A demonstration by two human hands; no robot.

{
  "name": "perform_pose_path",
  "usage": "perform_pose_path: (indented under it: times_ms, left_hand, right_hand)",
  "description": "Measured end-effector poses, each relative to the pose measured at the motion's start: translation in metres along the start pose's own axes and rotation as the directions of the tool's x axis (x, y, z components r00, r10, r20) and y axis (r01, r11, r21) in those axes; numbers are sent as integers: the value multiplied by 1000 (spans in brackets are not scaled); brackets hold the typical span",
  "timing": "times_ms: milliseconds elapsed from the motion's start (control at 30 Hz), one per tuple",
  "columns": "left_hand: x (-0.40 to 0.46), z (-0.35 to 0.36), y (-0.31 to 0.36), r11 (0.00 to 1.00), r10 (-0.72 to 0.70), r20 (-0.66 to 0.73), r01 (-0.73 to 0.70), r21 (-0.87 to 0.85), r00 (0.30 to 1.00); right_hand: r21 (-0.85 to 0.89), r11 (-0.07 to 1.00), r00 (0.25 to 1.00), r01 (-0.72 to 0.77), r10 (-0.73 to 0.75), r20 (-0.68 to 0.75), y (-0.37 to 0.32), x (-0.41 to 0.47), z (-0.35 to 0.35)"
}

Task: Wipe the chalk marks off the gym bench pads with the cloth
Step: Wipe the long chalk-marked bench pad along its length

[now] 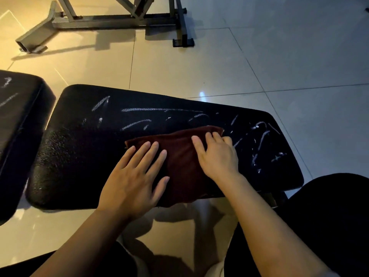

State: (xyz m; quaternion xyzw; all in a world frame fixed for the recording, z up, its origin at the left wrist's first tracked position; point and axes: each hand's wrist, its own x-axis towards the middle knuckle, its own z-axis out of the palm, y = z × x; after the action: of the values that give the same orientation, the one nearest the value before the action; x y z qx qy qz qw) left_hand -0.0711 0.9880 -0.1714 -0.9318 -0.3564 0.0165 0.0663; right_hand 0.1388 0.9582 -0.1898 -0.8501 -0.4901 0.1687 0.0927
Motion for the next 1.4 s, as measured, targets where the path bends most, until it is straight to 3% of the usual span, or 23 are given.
perform_pose_path:
  times_ms: [167, 367, 533, 667, 900, 967, 1167, 1333, 1400]
  left_hand:
    - [0, -2, 0, 1000, -12, 5, 12, 6, 1000]
    - [-8, -3, -1, 999, -37, -21, 37, 13, 999]
    - [-35, -4, -9, 997, -66, -34, 67, 33, 997]
    - [-37, -1, -10, 996, -76, 3, 76, 43, 997]
    - [-18, -8, 3, 987, -153, -19, 154, 34, 988]
    - [-10, -9, 10, 983, -180, -14, 180, 23, 984]
    - [1, 3, 33, 990, -137, -25, 136, -19, 990]
    - [4, 10, 39, 1000, 28, -16, -28, -7, 999]
    - [1, 13, 41, 996, 91, -21, -92, -3, 996]
  right_hand:
    - [-15, 1000, 999, 21, -22, -47, -1, -17, 6]
    - [0, 988, 986, 152, -152, 67, -4, -79, 7]
    - [77, 996, 992, 48, -56, 115, -17, -42, 7]
    - [55, 998, 998, 32, -35, 60, -38, -10, 23]
    - [99, 950, 953, 295, -300, 36, -27, -43, 27]
    - [89, 957, 960, 274, -278, 23, -23, -42, 27]
    - [18, 1000, 999, -4, 4, 45, -3, -27, 25]
    - [-50, 993, 991, -109, 113, 77, 19, -67, 26]
    - [-96, 989, 993, -110, 113, 26, 23, -91, 31]
